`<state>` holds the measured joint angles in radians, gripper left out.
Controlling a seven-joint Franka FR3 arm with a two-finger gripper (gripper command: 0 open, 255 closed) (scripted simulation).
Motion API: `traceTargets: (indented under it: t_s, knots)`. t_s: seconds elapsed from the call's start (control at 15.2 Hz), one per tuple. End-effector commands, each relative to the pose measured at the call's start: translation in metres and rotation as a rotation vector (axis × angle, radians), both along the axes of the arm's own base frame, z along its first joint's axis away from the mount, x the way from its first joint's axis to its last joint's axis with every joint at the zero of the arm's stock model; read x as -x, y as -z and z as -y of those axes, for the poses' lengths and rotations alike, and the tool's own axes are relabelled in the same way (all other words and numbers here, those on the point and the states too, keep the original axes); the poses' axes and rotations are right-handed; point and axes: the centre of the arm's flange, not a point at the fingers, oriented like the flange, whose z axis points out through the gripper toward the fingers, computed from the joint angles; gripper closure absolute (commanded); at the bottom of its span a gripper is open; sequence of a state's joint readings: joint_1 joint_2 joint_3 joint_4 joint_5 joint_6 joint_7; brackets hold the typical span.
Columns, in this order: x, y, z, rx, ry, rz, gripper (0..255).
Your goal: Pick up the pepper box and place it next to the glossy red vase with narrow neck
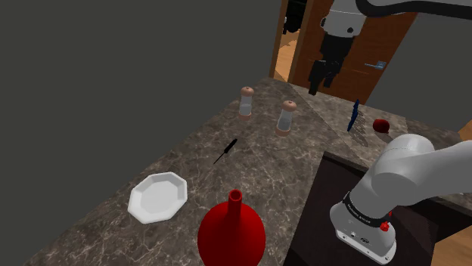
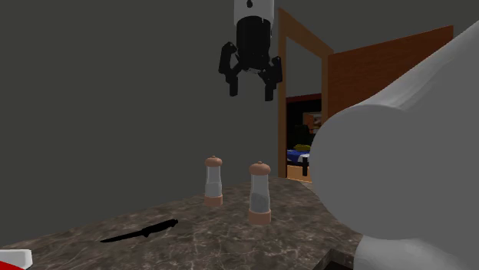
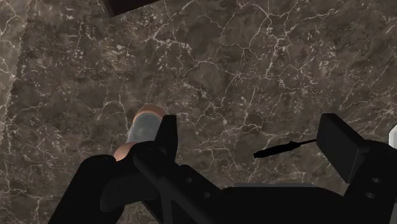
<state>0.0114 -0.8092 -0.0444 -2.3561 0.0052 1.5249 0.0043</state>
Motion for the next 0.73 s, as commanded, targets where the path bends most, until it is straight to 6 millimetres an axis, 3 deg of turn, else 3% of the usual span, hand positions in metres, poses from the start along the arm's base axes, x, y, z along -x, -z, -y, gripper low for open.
traceTargets:
  t_s: [0.0, 0.66]
  knots:
    - [0.0, 0.0, 0.0, 0.0, 0.0, 0.0, 0]
    - [-0.066, 0.08, 0.088, -0.065, 0.028, 0.034, 0]
